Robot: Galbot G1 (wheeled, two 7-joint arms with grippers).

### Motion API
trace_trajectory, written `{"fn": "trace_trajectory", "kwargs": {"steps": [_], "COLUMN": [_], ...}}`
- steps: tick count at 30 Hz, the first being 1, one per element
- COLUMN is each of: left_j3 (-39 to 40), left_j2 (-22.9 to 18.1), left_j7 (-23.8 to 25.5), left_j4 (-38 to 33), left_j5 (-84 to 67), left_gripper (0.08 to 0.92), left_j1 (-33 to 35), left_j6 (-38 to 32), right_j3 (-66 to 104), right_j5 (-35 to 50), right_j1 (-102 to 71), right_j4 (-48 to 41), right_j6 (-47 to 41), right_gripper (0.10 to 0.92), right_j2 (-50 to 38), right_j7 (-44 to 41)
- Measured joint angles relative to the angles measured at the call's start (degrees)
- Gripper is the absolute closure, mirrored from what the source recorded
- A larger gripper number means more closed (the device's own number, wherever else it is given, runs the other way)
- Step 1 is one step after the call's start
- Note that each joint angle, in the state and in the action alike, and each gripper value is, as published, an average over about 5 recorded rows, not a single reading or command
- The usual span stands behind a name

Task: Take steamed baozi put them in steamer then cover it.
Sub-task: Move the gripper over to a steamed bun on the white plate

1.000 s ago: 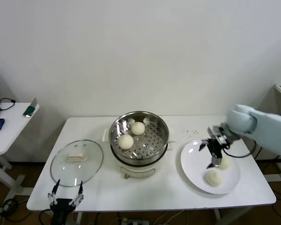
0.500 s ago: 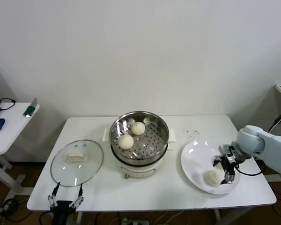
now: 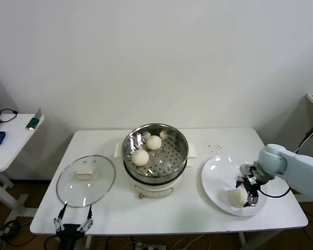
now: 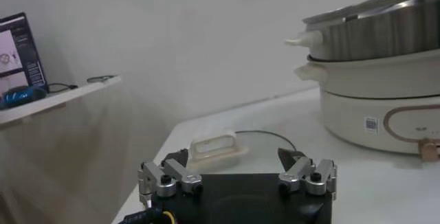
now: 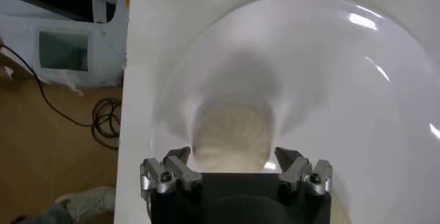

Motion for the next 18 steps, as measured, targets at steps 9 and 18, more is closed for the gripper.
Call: {"fn": "trace_trajectory", "kwargs": {"steps": [9,18], "left_j3": [-0.05,-0.08], "left_j2": [-0.10,-0.11], "left_j7": [-0.08,-0.19], "left_j4": [0.39,0.70], "left_j5": [-0.01,-0.32], "left_gripper": [0.177,0.177], "left_j1": [-0.12,0.00], "left_j6": [-0.16,-0.37], "right_j3": [-1.26,-2.56], "right_j5": [0.00,0.23], "right_j1": [0.61,1.94], "right_j4": [-0.75,-1.14], "right_j6": [0.23,1.01], "right_gripper": [0.289,0.321], "right_j2": [1.20,1.55], "right_j7": [-0.53,-0.95]}}
